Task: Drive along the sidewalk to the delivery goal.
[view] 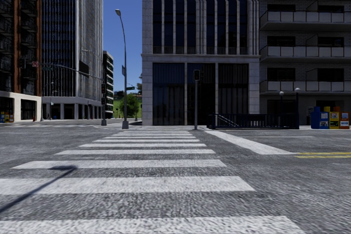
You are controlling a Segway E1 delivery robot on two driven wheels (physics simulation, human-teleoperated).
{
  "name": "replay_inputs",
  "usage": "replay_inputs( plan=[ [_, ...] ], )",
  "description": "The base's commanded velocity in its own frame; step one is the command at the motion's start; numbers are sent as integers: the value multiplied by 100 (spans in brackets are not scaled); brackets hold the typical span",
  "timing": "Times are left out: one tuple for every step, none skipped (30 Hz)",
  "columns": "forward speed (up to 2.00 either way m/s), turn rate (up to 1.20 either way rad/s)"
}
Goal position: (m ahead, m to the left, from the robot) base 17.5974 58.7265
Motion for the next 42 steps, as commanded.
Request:
replay_inputs(
  plan=[
    [200,0],
    [200,0],
    [200,0],
    [200,0],
    [200,0],
    [200,0],
    [200,0],
    [200,0],
    [200,0],
    [200,12],
    [200,46],
    [200,57],
    [200,60],
    [200,60],
    [200,61],
    [200,61],
    [200,54],
    [200,34],
    [200,23],
    [200,23],
    [200,14],
    [200,5],
    [200,1],
    [200,0],
    [200,0],
    [200,0],
    [200,0],
    [200,0],
    [200,0],
    [200,0],
    [200,0],
    [200,0],
    [200,0],
    [200,0],
    [200,0],
    [200,0],
    [200,0],
    [200,0],
    [200,0],
    [200,0],
    [200,0],
    [200,0]
  ],
)
